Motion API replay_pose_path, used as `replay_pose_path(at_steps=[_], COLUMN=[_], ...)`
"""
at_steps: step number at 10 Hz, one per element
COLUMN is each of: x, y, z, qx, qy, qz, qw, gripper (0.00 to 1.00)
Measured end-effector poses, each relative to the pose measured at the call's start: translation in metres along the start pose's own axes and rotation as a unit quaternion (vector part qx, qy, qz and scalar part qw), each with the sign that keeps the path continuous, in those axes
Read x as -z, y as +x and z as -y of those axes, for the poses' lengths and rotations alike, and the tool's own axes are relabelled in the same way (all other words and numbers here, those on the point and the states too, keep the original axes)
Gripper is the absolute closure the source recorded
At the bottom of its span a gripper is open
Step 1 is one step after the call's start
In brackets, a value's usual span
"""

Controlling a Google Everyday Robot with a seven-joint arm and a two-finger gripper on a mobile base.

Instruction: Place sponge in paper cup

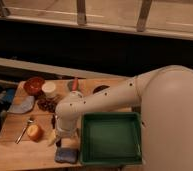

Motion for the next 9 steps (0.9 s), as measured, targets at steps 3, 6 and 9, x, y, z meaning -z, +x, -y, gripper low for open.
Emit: replay_pose_path(at_steps=[3,6,9], x=[-0.028,-0.028,-0.030], y=[0.016,0.027,0.032], z=[0.020,0.035,0.039], qx=[-0.022,-0.046,-0.056], qy=[-0.013,-0.013,-0.015], qz=[-0.031,-0.035,-0.037], qw=[0.9992,0.9983,0.9976], gripper=[0.20,0.20,0.20])
